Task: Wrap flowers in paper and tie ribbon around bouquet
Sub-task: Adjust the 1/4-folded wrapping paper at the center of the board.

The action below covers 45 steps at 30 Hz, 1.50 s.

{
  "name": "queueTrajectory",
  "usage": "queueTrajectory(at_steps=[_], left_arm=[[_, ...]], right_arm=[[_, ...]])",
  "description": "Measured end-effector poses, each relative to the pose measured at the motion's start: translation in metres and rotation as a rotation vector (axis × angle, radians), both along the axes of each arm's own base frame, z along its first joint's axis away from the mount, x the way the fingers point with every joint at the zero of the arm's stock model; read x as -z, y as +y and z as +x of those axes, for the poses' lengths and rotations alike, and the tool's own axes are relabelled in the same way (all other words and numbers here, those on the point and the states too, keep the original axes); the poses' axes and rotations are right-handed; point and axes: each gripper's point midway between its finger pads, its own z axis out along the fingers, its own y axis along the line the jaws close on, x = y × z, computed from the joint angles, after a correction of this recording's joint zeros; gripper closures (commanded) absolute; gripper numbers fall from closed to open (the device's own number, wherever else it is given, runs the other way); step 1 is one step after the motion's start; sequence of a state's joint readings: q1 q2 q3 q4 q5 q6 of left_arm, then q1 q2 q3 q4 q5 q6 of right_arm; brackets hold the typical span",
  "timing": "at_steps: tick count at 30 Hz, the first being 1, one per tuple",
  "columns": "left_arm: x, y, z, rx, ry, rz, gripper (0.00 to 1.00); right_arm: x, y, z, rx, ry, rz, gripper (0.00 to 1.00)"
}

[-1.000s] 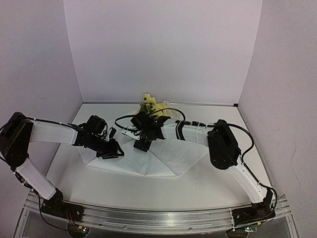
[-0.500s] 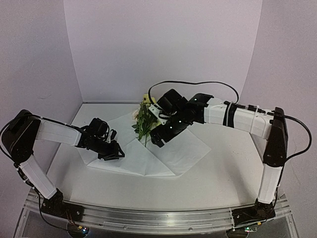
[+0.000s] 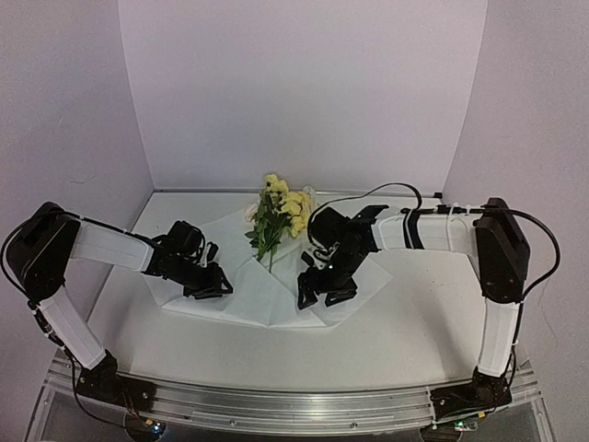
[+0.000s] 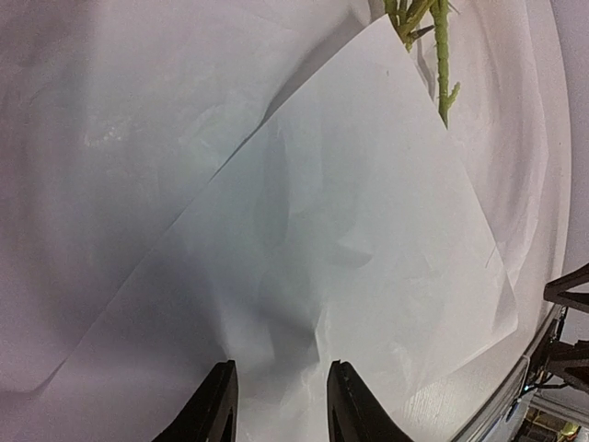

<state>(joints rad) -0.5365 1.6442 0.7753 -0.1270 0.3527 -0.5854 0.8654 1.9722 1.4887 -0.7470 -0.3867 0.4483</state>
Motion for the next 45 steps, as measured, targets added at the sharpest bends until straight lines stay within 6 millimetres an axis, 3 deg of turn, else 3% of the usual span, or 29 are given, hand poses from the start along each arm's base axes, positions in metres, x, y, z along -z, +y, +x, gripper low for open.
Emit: queueTrajectory(at_steps=[10,18,23,32,40,45], left_arm=[[0.005,-0.002,0.000,0.005,0.003,0.002,0.65],[0.005,-0.010,-0.001,0.009,0.000,-0.011,0.65],[0.005,-0.025,-0.012,0.032,-0.003,-0.017,0.65],[0.008,-0.068,-0.049,0.108,0.020,-0.033,0.65],[0.004,-0.066,-0.043,0.089,0.008,0.030,0.53],[-0.020,-0.067,-0.048,0.136,-0.056,0.045,0.52]], right_arm=[[0.039,0.009,-0.008,0.031,0.077,0.036,0.36],[0.052,0.008,-0.011,0.055,0.107,0.058,0.74],[0.055,0.000,-0.014,0.078,0.108,0.067,0.82],[0.052,-0.059,-0.041,0.097,0.120,-0.037,0.77],[0.044,-0.082,-0.048,0.091,0.111,-0.126,0.54],[0.031,-0.090,-0.043,0.109,0.070,-0.155,0.44]])
